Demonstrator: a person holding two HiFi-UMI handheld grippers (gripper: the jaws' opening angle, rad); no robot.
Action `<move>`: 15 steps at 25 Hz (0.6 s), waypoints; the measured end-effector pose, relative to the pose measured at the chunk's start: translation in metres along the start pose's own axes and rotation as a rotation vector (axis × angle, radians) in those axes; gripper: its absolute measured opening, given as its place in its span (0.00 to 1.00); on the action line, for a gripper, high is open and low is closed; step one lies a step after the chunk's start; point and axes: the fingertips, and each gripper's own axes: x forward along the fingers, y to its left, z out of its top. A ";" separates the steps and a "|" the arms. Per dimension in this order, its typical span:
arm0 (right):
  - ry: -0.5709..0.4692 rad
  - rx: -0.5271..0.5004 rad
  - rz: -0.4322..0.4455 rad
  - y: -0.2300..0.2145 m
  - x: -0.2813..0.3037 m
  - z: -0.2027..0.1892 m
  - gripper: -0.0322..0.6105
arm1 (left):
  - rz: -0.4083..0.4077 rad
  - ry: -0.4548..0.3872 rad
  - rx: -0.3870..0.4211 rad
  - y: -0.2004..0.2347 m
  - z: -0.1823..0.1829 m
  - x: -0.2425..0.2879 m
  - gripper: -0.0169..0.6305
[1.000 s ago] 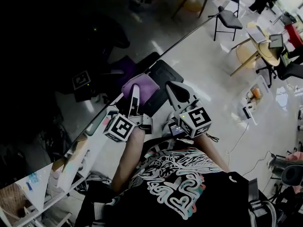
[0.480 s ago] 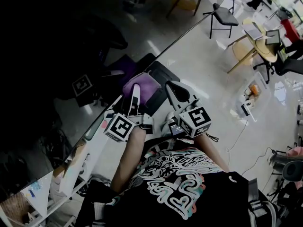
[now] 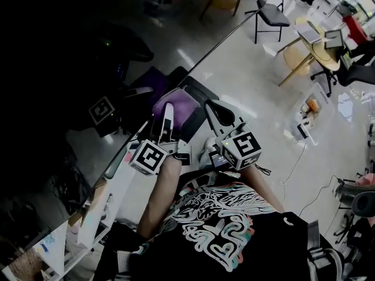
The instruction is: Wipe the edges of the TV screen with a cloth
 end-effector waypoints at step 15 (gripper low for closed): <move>0.003 0.016 -0.035 -0.037 0.009 0.005 0.10 | 0.040 0.059 -0.041 0.000 -0.018 0.037 0.24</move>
